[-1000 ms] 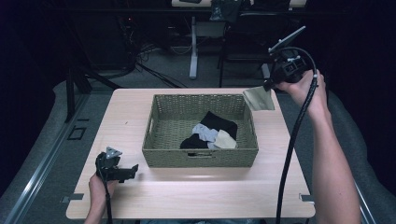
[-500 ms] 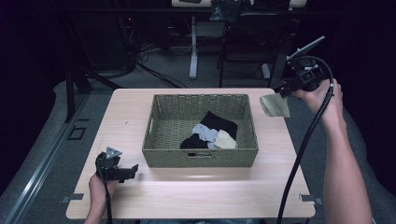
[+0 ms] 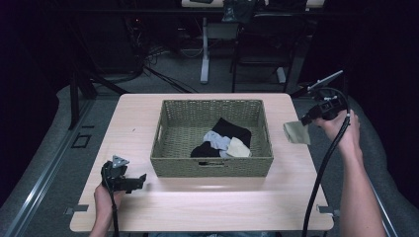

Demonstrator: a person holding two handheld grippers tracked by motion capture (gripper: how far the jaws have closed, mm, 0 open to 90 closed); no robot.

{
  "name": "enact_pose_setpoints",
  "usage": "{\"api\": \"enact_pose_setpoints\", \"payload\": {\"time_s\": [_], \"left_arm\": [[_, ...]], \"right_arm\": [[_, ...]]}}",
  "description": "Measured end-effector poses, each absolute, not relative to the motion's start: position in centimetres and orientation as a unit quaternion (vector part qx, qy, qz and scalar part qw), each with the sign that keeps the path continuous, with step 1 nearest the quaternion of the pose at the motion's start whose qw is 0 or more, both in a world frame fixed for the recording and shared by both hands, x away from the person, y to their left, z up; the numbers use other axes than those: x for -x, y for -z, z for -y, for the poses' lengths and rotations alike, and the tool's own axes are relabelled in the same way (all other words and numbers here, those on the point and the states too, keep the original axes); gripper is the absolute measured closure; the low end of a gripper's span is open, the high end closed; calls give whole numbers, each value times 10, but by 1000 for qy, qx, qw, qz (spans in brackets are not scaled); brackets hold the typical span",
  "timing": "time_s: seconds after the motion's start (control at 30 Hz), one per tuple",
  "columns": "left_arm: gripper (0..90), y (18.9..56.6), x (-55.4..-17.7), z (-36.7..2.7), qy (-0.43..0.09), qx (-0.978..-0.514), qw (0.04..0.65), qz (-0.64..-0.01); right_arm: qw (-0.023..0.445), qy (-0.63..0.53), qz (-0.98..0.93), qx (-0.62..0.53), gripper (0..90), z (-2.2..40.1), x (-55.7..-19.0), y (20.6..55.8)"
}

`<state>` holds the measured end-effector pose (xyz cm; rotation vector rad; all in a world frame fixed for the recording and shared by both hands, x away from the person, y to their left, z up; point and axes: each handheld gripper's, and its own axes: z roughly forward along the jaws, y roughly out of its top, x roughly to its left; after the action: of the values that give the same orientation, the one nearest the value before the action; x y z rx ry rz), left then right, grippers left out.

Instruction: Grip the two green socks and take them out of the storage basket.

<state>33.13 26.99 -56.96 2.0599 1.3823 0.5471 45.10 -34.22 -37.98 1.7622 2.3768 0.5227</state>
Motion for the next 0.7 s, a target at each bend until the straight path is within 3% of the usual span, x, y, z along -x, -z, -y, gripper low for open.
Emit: {"api": "enact_pose_setpoints", "payload": {"time_s": [0.6,0.7], "left_arm": [[2,570,-331,-270,-206,-773,298,-521],[2,570,-331,-270,-206,-773,298,-520]], "right_arm": [[0,-139,-778,-613,828,335,-466,491],[-16,-129,-786,-604,759,335,-469,500]]}}
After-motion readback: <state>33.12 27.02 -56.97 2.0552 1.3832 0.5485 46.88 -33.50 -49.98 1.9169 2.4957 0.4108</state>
